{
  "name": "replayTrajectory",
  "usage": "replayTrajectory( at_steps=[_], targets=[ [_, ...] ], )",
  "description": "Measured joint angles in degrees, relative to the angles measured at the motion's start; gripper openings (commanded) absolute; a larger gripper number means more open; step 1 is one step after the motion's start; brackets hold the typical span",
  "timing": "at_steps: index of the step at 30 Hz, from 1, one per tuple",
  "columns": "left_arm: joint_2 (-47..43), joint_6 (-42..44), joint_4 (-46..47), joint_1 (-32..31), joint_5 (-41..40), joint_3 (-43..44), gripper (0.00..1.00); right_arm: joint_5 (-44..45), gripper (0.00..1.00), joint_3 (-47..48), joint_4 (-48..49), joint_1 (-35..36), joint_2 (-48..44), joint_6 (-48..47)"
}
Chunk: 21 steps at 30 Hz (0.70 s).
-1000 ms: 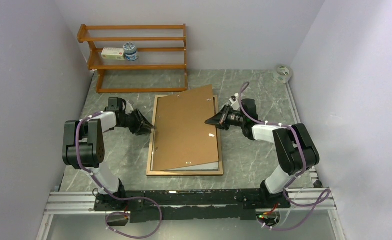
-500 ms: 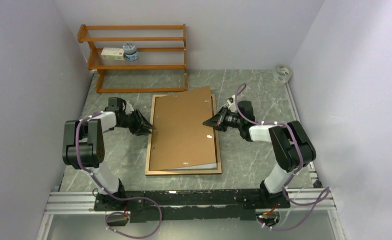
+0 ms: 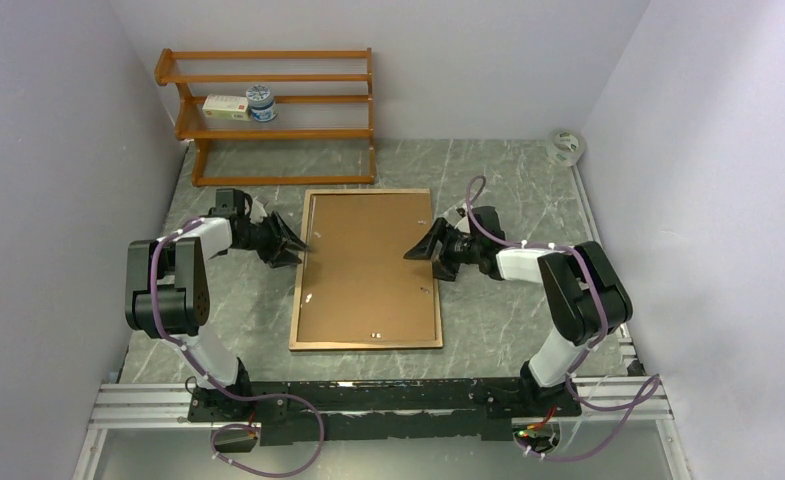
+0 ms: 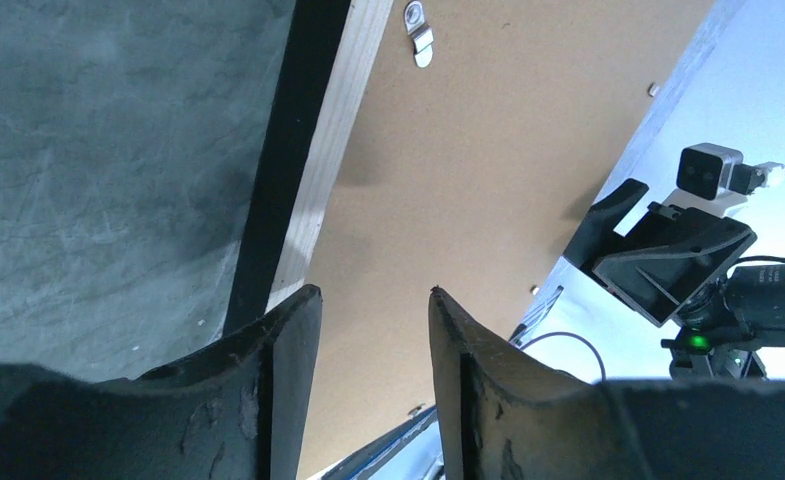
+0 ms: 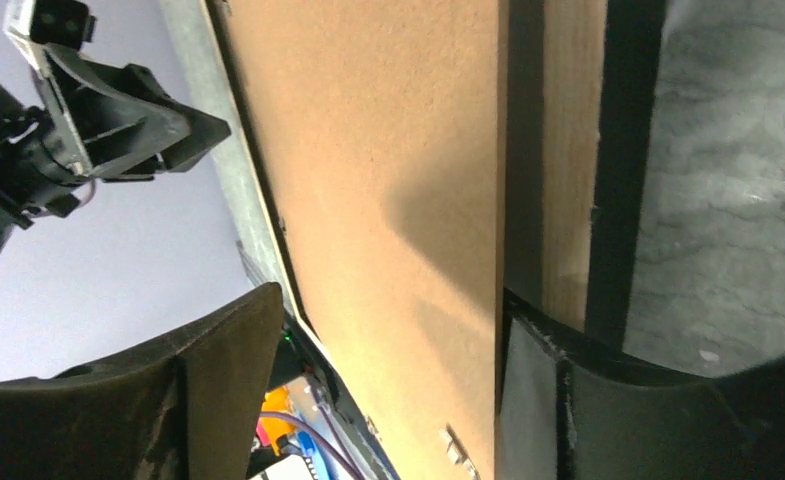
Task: Put the photo into the frame
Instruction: Place the photo frame item in the photo frame.
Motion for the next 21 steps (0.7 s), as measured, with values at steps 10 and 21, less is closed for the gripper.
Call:
replayTrajectory(
  at_steps=[10,21],
  targets=[
    [-0.5,0.5,-3.6,0.0,-2.7,2.3,0.61,2.4,0.83,8.2,-16.1,0.0,-0.9,-6.7],
    [-5.8,1.7,-6.2,0.0,-12.9,2.7,0.88,5.6,0.91,21.8,-33.9,3.2,5.3,-10.1]
  ],
)
